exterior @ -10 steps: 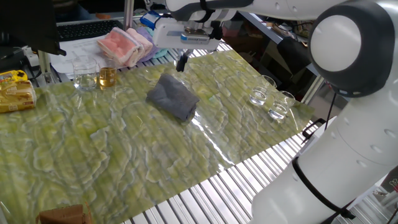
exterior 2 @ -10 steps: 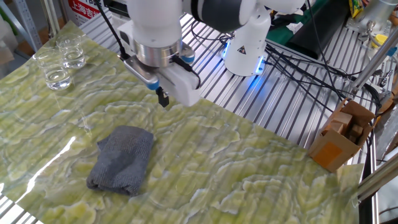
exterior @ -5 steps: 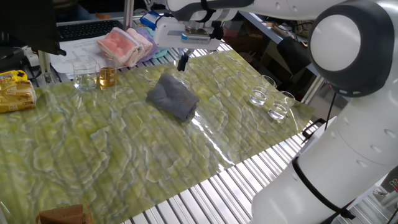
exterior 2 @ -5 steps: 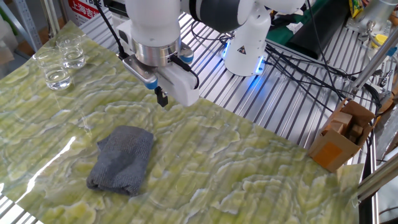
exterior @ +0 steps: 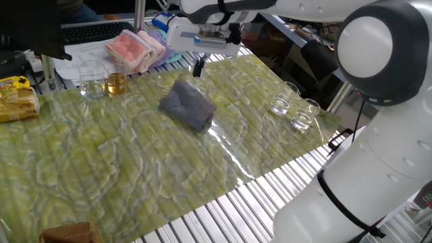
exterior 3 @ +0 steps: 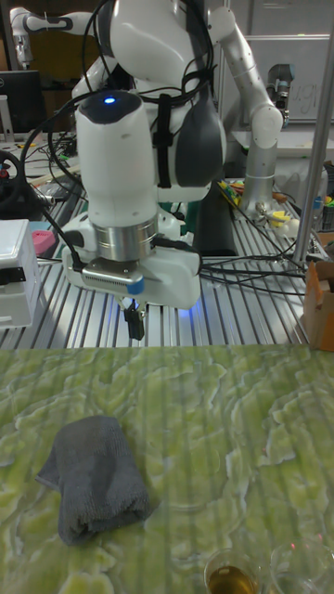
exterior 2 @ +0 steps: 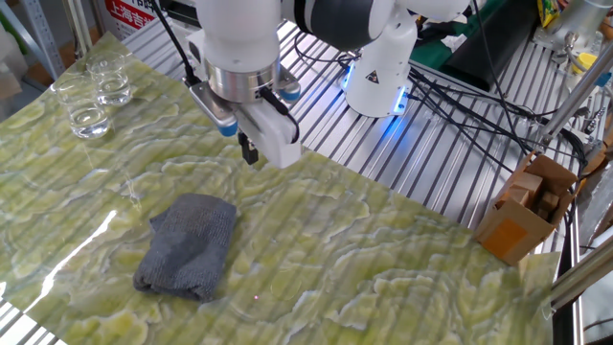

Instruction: Clean the table with a cloth

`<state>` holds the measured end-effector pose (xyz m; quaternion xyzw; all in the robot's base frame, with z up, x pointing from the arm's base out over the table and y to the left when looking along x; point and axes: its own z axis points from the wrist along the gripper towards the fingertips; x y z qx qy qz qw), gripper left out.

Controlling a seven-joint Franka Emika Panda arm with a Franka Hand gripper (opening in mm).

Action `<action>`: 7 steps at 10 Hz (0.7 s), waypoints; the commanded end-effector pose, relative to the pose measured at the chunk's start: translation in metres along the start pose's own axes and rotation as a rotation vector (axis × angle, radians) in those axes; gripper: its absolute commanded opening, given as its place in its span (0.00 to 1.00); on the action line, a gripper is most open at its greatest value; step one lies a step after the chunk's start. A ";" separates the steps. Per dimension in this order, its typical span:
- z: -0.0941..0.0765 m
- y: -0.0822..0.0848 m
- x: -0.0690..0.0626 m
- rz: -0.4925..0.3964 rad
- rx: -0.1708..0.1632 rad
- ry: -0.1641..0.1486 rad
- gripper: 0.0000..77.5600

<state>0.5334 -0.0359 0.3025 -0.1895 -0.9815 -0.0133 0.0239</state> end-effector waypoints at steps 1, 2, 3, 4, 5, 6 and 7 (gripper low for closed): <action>-0.001 0.000 -0.001 0.045 0.005 0.002 0.00; -0.001 0.000 -0.001 0.046 0.001 0.003 0.00; -0.001 0.000 -0.001 0.042 -0.002 0.003 0.00; -0.001 0.000 -0.001 0.034 -0.006 0.007 0.00; -0.001 0.000 -0.001 0.022 -0.006 0.008 0.00; -0.001 0.000 -0.001 0.020 -0.007 0.008 0.00; 0.005 -0.002 -0.004 0.002 -0.014 0.005 0.00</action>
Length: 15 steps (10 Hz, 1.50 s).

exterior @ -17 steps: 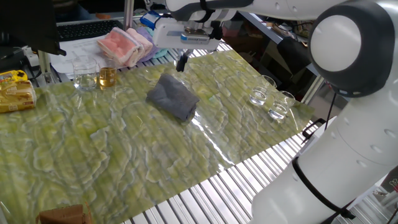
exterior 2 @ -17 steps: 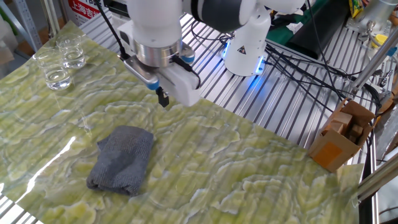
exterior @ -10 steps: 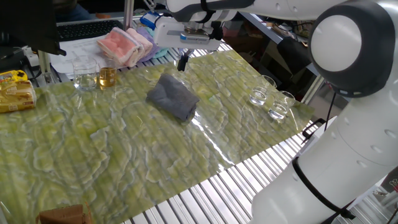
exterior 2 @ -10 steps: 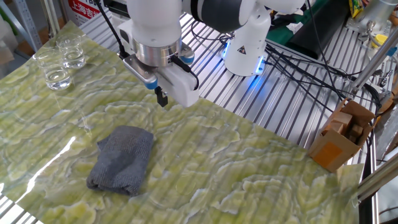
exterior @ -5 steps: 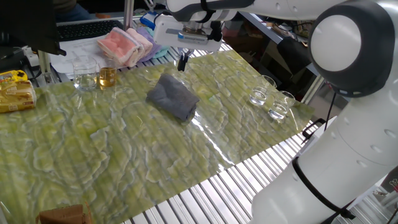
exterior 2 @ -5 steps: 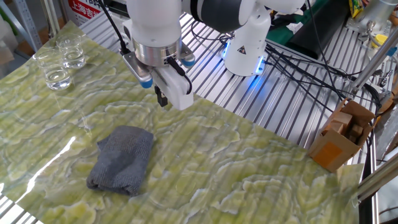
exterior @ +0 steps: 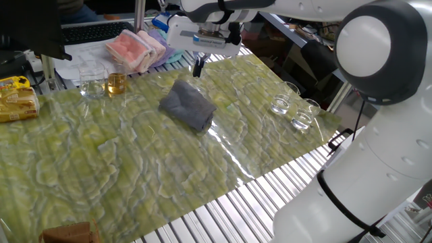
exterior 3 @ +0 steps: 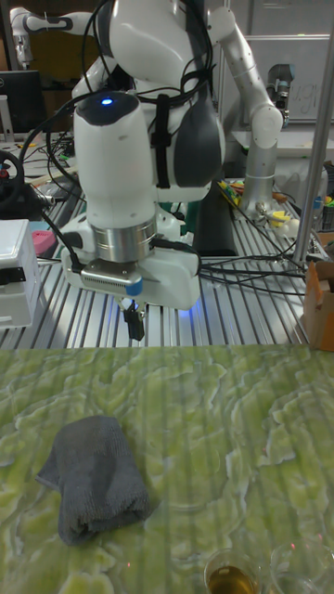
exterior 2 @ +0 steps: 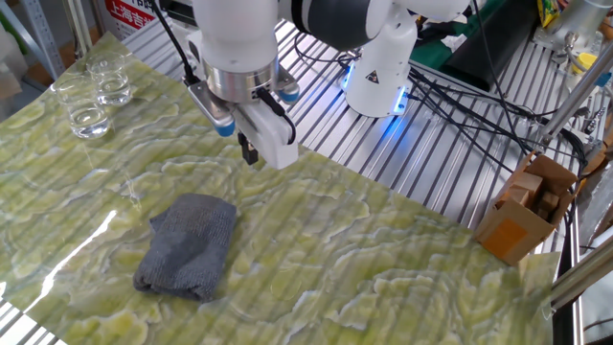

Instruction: Clean the table with a cloth

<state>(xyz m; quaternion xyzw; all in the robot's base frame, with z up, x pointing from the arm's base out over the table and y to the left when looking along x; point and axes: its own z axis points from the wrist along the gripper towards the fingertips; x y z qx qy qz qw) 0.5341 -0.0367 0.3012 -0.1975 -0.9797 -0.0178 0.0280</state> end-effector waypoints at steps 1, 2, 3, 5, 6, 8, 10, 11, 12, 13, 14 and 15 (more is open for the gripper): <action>0.005 -0.002 -0.007 -0.030 -0.004 -0.004 0.00; 0.008 -0.003 -0.012 -0.050 -0.002 -0.002 0.00; 0.012 -0.005 -0.019 -0.064 0.002 -0.006 0.00; 0.019 -0.008 -0.033 -0.085 0.007 -0.010 0.00; 0.024 -0.011 -0.043 -0.104 0.008 -0.012 0.00; 0.033 -0.018 -0.059 -0.129 0.008 -0.013 0.00; 0.040 -0.024 -0.071 -0.150 0.007 -0.013 0.00; 0.046 -0.030 -0.081 -0.171 0.007 -0.014 0.00; 0.049 -0.034 -0.087 -0.181 0.007 -0.015 0.00; 0.051 -0.036 -0.090 -0.188 0.007 -0.015 0.00; 0.056 -0.041 -0.097 -0.205 0.006 -0.015 0.00; 0.060 -0.044 -0.100 -0.213 0.006 -0.016 0.00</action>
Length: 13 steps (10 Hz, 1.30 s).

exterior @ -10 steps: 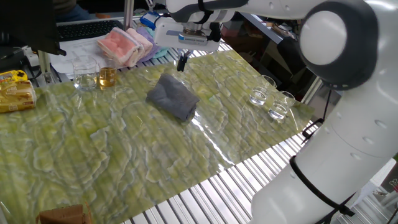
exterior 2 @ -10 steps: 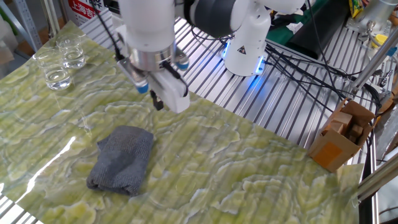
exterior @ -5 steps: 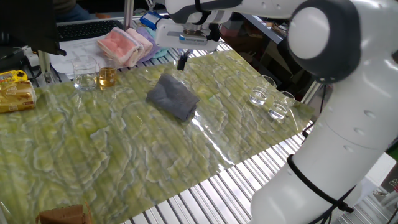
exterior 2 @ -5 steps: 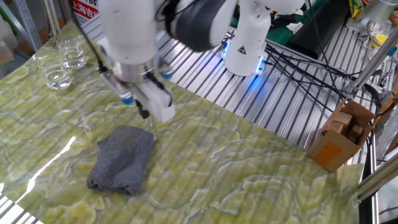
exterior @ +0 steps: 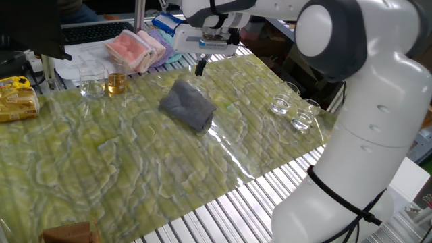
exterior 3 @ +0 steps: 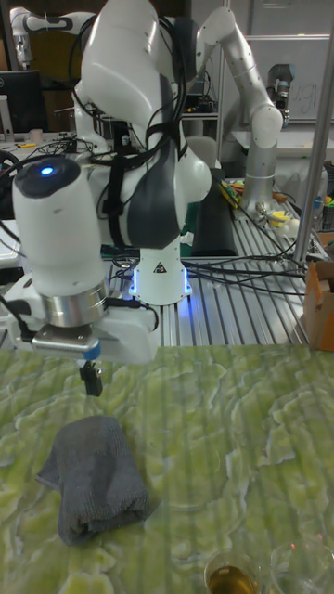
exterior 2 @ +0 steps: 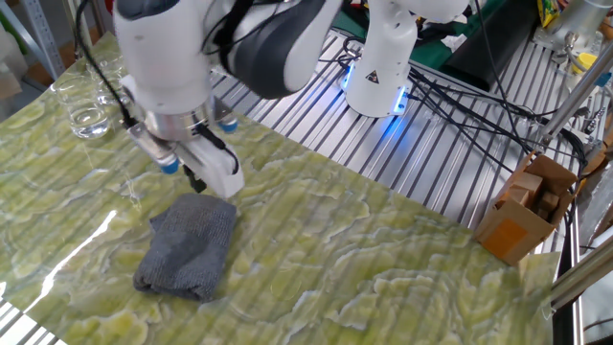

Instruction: Clean the table with a cloth

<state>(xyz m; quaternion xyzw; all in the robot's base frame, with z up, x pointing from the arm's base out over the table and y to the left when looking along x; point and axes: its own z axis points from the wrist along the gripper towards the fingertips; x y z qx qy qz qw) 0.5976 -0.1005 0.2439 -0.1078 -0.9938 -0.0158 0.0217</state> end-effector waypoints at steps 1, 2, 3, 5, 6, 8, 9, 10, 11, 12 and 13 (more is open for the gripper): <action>0.016 -0.014 -0.017 -0.040 -0.002 -0.009 0.00; 0.021 -0.015 -0.020 -0.044 -0.002 -0.013 0.00; 0.023 -0.015 -0.020 -0.046 -0.002 -0.015 0.00; 0.034 -0.016 -0.024 -0.051 -0.003 -0.023 0.00; 0.041 -0.016 -0.025 -0.053 -0.005 -0.027 0.00; 0.059 -0.012 -0.026 -0.058 -0.006 -0.057 0.00; 0.068 -0.011 -0.026 -0.065 -0.006 -0.071 0.00; 0.076 -0.011 -0.026 -0.073 -0.002 -0.085 0.00; 0.079 -0.010 -0.026 -0.077 0.002 -0.088 0.00; 0.082 -0.010 -0.026 -0.097 0.015 -0.080 0.00; 0.083 -0.011 -0.026 -0.103 0.018 -0.076 0.00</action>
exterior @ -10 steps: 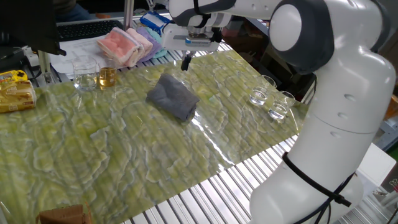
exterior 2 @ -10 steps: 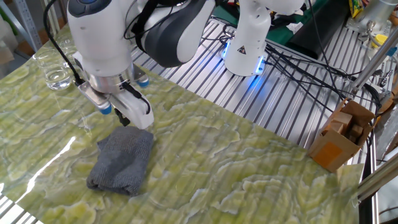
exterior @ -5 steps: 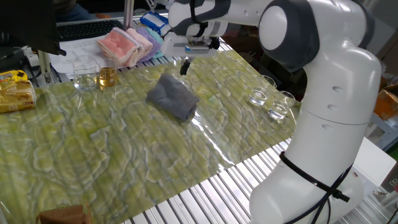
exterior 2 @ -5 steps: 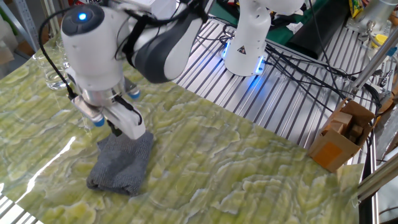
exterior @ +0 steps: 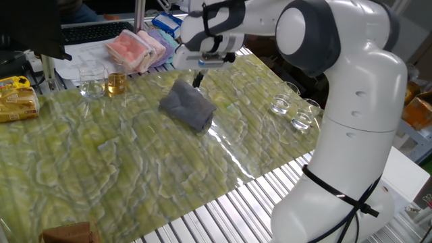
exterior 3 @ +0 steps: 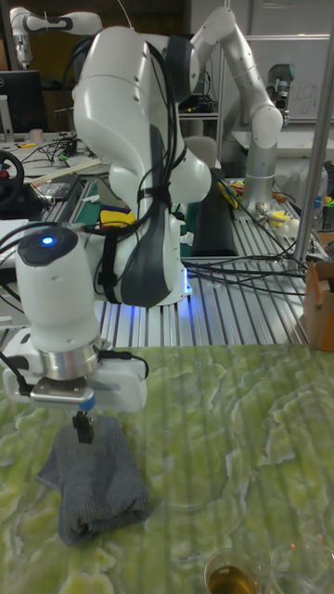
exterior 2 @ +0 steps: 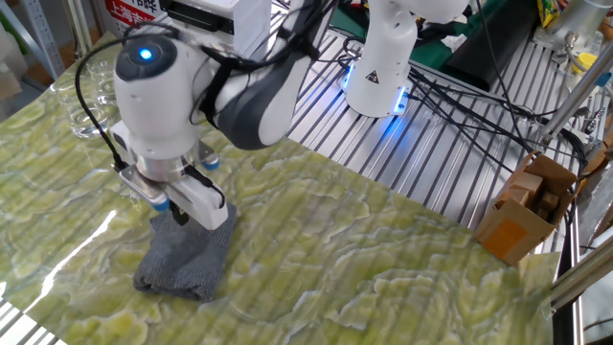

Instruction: Clean the table with a cloth

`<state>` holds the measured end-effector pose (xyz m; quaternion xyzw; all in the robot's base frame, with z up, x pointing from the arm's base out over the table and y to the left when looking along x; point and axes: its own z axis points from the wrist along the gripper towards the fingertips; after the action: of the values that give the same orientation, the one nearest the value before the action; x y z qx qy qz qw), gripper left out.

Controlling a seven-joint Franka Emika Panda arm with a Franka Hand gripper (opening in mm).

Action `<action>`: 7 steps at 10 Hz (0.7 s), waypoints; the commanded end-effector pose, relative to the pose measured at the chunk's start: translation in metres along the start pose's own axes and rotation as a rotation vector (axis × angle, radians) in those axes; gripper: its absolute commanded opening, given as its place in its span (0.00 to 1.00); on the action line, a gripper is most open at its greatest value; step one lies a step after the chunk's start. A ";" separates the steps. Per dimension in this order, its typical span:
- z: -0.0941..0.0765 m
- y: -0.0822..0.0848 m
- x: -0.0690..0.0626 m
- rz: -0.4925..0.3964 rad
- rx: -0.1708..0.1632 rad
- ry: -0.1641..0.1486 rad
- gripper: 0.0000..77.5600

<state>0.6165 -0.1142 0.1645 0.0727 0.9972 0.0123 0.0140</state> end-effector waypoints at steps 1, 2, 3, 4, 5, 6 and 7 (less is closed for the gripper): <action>0.005 0.001 -0.001 -0.035 0.017 -0.004 0.00; 0.006 0.000 -0.001 -0.036 0.017 -0.004 1.00; 0.006 0.000 -0.001 -0.036 0.017 -0.004 1.00; 0.006 0.000 -0.001 -0.036 0.017 -0.004 1.00; 0.006 0.000 -0.001 -0.036 0.017 -0.004 1.00; 0.006 0.000 -0.001 -0.036 0.017 -0.004 1.00; 0.006 0.000 -0.001 -0.036 0.017 -0.004 1.00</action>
<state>0.6169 -0.1133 0.1588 0.0570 0.9983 0.0051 0.0143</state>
